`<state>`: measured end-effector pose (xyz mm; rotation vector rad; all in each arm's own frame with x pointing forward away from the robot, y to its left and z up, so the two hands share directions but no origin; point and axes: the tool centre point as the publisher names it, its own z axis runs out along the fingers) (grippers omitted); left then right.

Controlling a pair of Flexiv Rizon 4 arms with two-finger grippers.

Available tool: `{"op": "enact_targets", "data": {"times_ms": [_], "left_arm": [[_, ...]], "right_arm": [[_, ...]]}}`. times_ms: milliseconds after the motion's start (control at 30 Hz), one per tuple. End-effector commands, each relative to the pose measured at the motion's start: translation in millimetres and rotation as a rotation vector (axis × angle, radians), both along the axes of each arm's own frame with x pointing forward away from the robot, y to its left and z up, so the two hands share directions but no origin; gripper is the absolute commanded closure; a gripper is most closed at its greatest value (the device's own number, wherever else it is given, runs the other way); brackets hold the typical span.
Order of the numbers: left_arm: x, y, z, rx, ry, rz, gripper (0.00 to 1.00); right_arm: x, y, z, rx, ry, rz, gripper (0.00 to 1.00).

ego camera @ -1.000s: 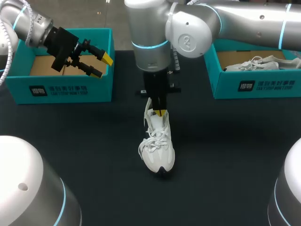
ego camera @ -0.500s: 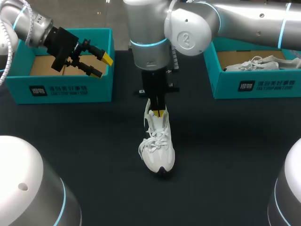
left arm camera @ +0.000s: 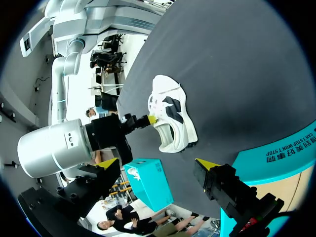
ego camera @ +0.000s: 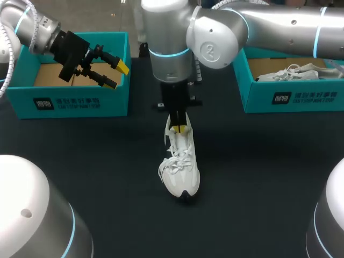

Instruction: Take the shoe out of the shoebox, open the shoe tongue, remove and reinsert the insole, then place the shoe into the shoebox

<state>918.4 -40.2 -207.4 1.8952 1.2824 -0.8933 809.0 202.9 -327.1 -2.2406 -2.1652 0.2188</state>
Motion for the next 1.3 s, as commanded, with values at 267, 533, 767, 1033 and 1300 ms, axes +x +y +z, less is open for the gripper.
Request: {"op": "enact_targets", "data": {"times_ms": [267,533,767,1033,1300], "left_arm": [[-0.4,0.3,0.3,0.002,-0.001,0.0,0.0],[-0.4,0.3,0.3,0.002,-0.001,0.0,0.0],[-0.4,0.3,0.3,0.002,-0.001,0.0,0.0],[-0.4,0.3,0.3,0.002,-0.001,0.0,0.0],[-0.4,0.3,0.3,0.002,-0.001,0.0,0.0]], "right_arm": [[-0.5,-5.8,7.6,0.034,-0.049,0.069,1.0],[4.7,-7.2,20.9,0.11,-0.136,0.35,1.0],[12.3,4.6,30.2,0.127,-0.124,0.662,1.0],[13.1,6.5,30.5,0.137,-0.121,0.687,1.0],[13.1,6.5,30.5,0.137,-0.121,0.687,1.0]]}}
